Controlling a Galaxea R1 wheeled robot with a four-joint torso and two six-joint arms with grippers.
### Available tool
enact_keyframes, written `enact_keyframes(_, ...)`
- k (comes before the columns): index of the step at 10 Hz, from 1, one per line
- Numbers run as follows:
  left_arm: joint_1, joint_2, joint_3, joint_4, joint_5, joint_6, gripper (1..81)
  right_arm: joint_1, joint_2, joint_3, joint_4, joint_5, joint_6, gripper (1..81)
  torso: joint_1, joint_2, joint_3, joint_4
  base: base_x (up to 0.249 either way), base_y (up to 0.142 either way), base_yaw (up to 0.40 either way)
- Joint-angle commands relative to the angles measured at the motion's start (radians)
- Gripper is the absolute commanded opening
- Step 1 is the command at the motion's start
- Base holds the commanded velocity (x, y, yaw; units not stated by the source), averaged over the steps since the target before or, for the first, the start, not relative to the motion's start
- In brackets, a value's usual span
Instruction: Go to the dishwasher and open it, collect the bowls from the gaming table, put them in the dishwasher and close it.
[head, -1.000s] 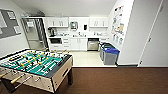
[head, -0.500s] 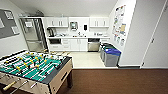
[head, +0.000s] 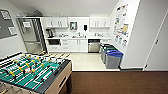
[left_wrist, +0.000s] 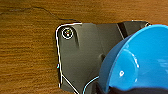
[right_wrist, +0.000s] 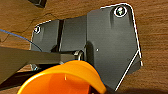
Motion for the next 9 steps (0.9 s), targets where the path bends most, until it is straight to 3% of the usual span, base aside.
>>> enact_keyframes(1,-0.043,-0.015,-0.011,0.007,0.032,0.007,1.0,0.033,-0.012,0.001,-0.017,-0.046,-0.004,1.0,0.0,0.0,0.0,0.0,0.234,-0.073,0.0)
enact_keyframes(6,-0.043,-0.015,-0.011,0.007,0.032,0.007,1.0,0.031,-0.012,-0.001,-0.017,-0.046,-0.004,1.0,0.0,0.0,0.0,0.0,0.222,-0.081,0.0)
enact_keyframes(9,-0.043,-0.015,-0.01,0.007,0.032,0.007,1.0,0.028,-0.012,-0.001,-0.017,-0.046,-0.004,1.0,0.001,0.0,0.0,0.0,0.212,0.0,0.0)
